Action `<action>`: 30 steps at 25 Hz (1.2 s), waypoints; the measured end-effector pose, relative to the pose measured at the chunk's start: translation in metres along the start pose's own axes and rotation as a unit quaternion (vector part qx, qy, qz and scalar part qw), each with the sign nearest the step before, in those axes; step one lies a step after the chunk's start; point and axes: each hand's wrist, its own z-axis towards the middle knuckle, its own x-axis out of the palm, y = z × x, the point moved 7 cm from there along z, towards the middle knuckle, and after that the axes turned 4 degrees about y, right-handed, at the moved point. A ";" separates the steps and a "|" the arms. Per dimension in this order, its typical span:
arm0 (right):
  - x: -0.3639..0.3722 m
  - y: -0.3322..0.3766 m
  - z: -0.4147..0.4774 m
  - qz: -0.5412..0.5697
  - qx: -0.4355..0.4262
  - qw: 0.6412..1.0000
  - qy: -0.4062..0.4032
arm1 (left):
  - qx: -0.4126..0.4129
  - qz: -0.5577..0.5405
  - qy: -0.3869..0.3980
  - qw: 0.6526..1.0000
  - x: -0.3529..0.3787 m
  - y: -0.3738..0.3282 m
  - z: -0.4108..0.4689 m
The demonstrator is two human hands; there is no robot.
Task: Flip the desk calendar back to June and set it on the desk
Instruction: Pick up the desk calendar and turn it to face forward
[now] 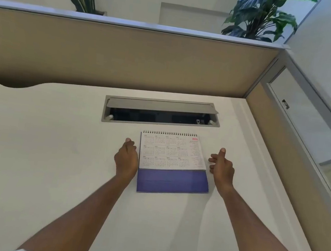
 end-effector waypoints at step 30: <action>0.027 0.022 -0.044 0.122 0.061 0.990 -0.023 | -0.116 -0.118 0.039 0.986 -0.043 0.002 -0.005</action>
